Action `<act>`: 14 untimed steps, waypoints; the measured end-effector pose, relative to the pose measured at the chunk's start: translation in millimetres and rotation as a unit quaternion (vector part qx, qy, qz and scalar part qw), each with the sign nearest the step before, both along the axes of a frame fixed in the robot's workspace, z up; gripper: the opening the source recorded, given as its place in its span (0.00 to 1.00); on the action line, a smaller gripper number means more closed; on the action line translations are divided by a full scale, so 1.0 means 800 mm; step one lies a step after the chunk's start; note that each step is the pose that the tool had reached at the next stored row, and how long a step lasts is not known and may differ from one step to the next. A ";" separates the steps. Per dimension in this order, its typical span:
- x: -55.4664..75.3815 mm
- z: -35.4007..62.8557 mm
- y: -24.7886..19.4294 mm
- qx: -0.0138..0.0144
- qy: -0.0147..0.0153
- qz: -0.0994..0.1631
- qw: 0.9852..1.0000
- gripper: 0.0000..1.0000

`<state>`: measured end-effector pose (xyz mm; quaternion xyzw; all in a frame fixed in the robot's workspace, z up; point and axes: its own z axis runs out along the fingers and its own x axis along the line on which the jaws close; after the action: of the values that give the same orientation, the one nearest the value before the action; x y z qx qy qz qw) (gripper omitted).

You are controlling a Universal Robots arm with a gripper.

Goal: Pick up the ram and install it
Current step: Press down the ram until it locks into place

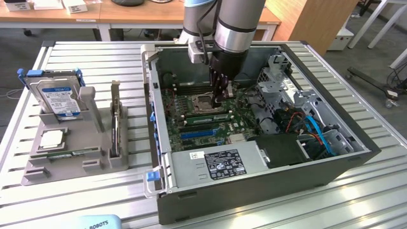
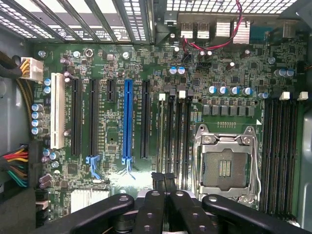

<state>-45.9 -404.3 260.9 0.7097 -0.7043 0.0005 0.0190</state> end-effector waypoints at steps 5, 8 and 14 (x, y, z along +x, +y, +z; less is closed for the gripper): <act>0.000 0.000 0.0000 0.000 0.000 0.000 1.000 0.10; 0.000 0.000 0.0000 0.000 0.000 0.000 1.000 0.10; 0.000 0.000 0.0001 0.000 0.000 -0.012 1.000 0.10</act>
<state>-46.1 -404.3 260.8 0.7008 -0.7131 0.0004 0.0188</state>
